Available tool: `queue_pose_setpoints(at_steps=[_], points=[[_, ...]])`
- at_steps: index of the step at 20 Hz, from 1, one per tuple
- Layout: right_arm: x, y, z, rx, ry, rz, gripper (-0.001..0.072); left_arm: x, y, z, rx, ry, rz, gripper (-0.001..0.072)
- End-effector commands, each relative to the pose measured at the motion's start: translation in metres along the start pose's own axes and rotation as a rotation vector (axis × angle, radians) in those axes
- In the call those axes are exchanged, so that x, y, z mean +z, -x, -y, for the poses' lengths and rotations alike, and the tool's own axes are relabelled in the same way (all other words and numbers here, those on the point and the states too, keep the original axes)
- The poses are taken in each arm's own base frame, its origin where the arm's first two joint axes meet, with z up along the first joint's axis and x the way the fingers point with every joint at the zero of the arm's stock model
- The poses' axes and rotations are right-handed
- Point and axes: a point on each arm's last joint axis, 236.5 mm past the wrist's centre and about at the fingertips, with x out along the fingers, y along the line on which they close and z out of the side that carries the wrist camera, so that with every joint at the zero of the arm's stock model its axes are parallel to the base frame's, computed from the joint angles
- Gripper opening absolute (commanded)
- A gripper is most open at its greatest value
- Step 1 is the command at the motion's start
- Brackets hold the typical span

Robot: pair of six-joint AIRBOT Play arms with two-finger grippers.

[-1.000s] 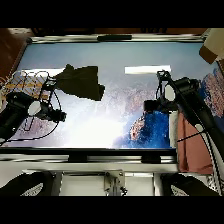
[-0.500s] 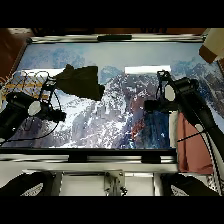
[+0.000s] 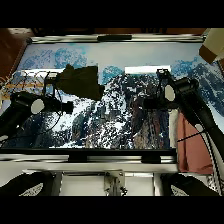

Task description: Fold the shirts.

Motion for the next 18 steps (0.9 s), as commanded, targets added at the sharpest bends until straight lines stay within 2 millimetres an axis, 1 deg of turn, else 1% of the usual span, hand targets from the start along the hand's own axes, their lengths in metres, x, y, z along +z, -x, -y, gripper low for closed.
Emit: queue_pose_setpoints(at_steps=[1,5,6,7,9,12,13,14,15,16,17,18], points=[[0.010,0.000,0.000,-0.001,0.015,0.041,0.0557,0.054,-0.023,0.000,-0.043,0.149,0.136,0.0719],[0.020,0.001,-0.004,0.017,0.009,0.086,0.0557,0.092,-0.090,-0.052,0.025,0.263,0.064,0.0718],[0.020,0.001,-0.004,0.017,0.008,0.086,0.0557,0.102,-0.106,-0.059,0.006,0.318,0.054,0.0719],[0.020,0.001,-0.004,0.017,0.007,0.086,0.0557,0.107,-0.121,-0.060,-0.029,0.380,0.036,0.0719],[0.020,0.001,-0.004,0.018,0.001,0.087,0.0557,0.110,-0.149,-0.055,-0.101,0.486,-0.014,0.0719],[0.020,0.001,-0.004,0.019,-0.006,0.087,0.0557,0.107,-0.176,-0.052,-0.121,0.521,-0.048,0.0716],[0.020,0.001,-0.004,0.018,-0.005,0.087,0.0557,0.104,-0.182,-0.052,-0.119,0.536,-0.059,0.0701],[0.020,0.001,-0.004,0.018,-0.005,0.087,0.0557,0.101,-0.187,-0.052,-0.117,0.548,-0.067,0.0542],[0.020,0.001,-0.004,0.018,-0.005,0.087,0.0557,0.102,-0.189,-0.053,-0.117,0.528,-0.060,0.0253],[0.020,0.001,-0.004,0.017,-0.005,0.087,0.0557,0.105,-0.187,-0.053,-0.119,0.509,-0.048,0.0097],[0.020,0.001,-0.003,0.014,-0.003,0.087,0.0557,0.113,-0.180,-0.051,-0.129,0.479,-0.029,0.0070],[0.021,0.001,-0.002,0.010,0.000,0.088,0.0557,0.125,-0.167,-0.049,-0.137,0.445,0.006,0.0069]])
